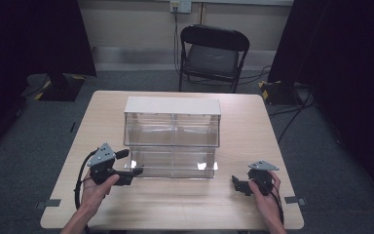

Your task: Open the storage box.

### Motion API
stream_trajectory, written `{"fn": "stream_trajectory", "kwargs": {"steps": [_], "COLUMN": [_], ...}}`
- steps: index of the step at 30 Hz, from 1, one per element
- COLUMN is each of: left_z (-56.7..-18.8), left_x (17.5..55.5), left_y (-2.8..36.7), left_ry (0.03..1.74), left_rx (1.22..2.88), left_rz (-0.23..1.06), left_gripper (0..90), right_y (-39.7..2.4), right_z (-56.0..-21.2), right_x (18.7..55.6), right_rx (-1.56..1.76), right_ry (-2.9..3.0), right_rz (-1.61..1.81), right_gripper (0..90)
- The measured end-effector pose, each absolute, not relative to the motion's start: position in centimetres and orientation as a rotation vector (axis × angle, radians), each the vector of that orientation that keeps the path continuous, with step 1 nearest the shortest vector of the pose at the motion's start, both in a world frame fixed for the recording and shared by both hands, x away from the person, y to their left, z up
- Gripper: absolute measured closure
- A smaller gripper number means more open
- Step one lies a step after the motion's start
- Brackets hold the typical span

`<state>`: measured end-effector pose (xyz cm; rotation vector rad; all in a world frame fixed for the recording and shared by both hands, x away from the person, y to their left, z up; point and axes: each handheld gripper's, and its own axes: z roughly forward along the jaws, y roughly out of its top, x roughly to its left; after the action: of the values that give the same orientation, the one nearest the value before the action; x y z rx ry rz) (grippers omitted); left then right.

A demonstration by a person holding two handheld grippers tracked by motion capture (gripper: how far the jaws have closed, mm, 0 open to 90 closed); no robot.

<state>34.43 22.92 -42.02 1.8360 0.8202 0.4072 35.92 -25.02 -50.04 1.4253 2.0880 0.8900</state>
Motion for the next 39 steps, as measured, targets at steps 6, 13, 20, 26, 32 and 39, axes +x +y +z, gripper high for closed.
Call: {"fn": "stream_trajectory", "kwargs": {"steps": [6, 13, 20, 26, 32, 39], "left_z": [-41.8, -41.5, -41.3, -41.2, -40.9, -40.8], "left_x": [34.4, 34.5, 34.8, 34.9, 35.0, 35.0], "left_y": [22.9, 22.9, 23.1, 23.2, 23.2, 23.2], "left_ry": [0.830, 0.827, 0.840, 0.846, 0.838, 0.839], "left_rx": [1.823, 1.824, 1.808, 1.807, 1.800, 1.799], "left_rz": [0.411, 0.415, 0.422, 0.423, 0.429, 0.428], "left_gripper": [15.5, 15.4, 15.3, 15.4, 15.6, 15.5], "right_y": [-25.0, -25.0, -25.0, -25.0, -25.0, -25.0], "right_z": [-50.0, -50.0, -50.0, -50.0, -50.0, -50.0], "right_x": [35.9, 35.9, 35.9, 35.9, 35.9, 36.0], "right_rx": [1.426, 1.426, 1.426, 1.426, 1.425, 1.425], "right_ry": [2.088, 2.088, 2.088, 2.088, 2.089, 2.090], "right_rz": [0.889, 0.890, 0.890, 0.889, 0.889, 0.889], "right_gripper": [8.2, 8.2, 8.2, 8.2, 7.9, 7.8]}}
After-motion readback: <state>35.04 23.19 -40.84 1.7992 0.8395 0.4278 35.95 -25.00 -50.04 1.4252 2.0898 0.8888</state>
